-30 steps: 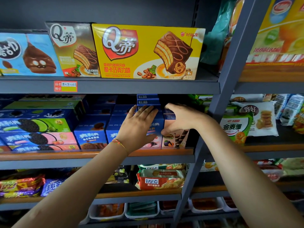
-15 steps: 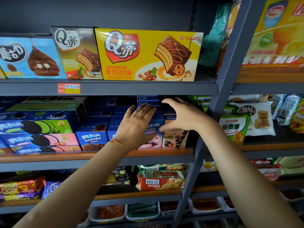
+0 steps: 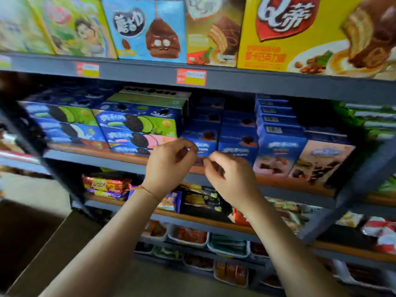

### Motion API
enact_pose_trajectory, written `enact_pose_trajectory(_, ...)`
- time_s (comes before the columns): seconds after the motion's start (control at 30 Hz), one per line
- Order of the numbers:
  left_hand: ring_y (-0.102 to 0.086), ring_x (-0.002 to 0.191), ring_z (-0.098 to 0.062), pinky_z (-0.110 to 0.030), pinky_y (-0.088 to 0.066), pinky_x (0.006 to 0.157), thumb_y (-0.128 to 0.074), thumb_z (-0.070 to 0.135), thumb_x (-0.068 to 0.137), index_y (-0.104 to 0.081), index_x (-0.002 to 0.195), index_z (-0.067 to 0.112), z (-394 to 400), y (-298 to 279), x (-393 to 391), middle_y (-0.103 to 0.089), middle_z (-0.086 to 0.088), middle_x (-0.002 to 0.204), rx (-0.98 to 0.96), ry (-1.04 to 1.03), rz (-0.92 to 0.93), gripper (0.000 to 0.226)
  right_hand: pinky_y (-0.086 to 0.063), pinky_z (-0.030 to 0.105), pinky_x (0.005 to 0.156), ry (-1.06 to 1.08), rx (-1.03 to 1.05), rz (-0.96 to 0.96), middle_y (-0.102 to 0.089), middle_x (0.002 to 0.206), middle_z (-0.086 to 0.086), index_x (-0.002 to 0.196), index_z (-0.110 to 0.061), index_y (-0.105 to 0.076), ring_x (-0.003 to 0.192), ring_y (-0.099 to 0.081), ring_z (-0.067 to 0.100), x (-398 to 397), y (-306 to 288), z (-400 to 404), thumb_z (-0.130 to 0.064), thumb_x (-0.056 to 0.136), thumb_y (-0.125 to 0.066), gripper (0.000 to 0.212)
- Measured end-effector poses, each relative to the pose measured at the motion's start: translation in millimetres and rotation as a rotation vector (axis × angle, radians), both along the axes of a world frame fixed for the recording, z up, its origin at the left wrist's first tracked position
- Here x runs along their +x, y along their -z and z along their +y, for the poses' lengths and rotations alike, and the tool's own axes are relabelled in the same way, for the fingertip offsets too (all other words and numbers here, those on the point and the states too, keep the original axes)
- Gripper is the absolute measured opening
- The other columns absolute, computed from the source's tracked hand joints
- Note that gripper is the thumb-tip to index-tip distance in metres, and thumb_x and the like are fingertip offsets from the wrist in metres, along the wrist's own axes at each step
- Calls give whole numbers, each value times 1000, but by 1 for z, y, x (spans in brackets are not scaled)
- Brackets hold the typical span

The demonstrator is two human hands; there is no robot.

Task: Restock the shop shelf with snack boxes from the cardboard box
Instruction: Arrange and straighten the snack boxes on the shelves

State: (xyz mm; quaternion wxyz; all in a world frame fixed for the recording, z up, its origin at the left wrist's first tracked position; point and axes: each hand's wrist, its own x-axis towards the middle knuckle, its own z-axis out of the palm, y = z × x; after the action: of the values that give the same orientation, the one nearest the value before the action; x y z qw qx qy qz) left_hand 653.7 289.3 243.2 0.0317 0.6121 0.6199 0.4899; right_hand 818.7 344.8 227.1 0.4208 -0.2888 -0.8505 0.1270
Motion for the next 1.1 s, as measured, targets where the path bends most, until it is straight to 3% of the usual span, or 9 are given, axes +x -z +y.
enact_pose_trajectory(0.13, -59, 57, -24, -45, -51, 61, -51, 51, 81, -69, 80, 19, -59, 43, -102, -63, -5, 60, -188, -178, -190, 37, -40, 39, 52, -149, -122, -89, -51, 59, -4, 72, -16, -59, 54, -48, 13, -105, 31, -30, -31, 93, -53, 27)
enact_pose_trajectory(0.3, -62, 61, -10, -37, -53, 69, -61, 28, 93, -70, 80, 19, -162, 91, -245, -66, 6, 63, -333, -395, -377, 18, -36, 40, 51, -387, -228, -282, -39, 52, -7, 69, -19, -53, 51, -39, 13, -270, 70, -92, -33, 94, -53, 29)
enact_pose_trajectory(0.4, -60, 56, -3, -24, -49, 63, -62, 23, 93, -73, 82, 21, -226, 125, -333, -67, 11, 61, -371, -552, -482, 16, -37, 39, 55, -456, -287, -368, -44, 54, -3, 68, -18, -55, 56, -41, 18, -376, 103, -141, -30, 91, -56, 26)
enact_pose_trajectory(0.57, -65, 59, -11, -20, -46, 44, -58, 23, 95, -72, 92, 22, -308, 206, -449, -70, 5, 74, -459, -762, -758, 14, -35, 36, 57, -542, -406, -576, -42, 56, -6, 64, -23, -48, 58, -43, 14, -518, 180, -216, -20, 93, -59, 32)
enact_pose_trajectory(0.7, -63, 61, -9, -14, -45, 48, -56, 22, 97, -71, 102, 18, -338, 270, -492, -68, 4, 77, -566, -808, -943, 17, -47, 38, 72, -530, -443, -809, -62, 90, 5, 88, -16, -67, 86, -59, 28, -576, 248, -240, -17, 90, -61, 5)
enact_pose_trajectory(0.77, -65, 65, -11, -20, -53, 57, -55, 24, 97, -71, 103, 18, -342, 298, -502, -69, 2, 81, -651, -804, -992, 18, -49, 38, 82, -508, -449, -906, -63, 103, 7, 98, -17, -68, 98, -60, 29, -592, 282, -240, -16, 88, -63, 11)
enact_pose_trajectory(0.87, -68, 79, -13, -33, -61, 78, -58, 25, 96, -70, 101, 21, -339, 336, -510, -70, 2, 90, -741, -782, -1035, 14, -37, 37, 105, -504, -320, -1067, -60, 127, 4, 119, -20, -65, 122, -53, 26, -610, 327, -227, -18, 87, -66, 31)
enact_pose_trajectory(0.97, -68, 90, -14, -39, -59, 87, -60, 22, 93, -71, 100, 25, -328, 367, -517, -71, 3, 98, -796, -777, -1084, 13, -7, 50, 120, -603, -136, -1441, -42, 151, 1, 140, -28, -49, 148, -24, 26, -621, 362, -212, -35, 88, -70, 57)
enact_pose_trajectory(1.1, -68, 97, -16, -38, -55, 94, -57, 21, 89, -73, 99, 26, -315, 388, -523, -74, 3, 102, -856, -768, -1119, 20, 0, 53, 120, -700, 21, -1601, -58, 131, 1, 129, -31, -59, 136, -40, 27, -636, 391, -198, -28, 92, -66, 38)
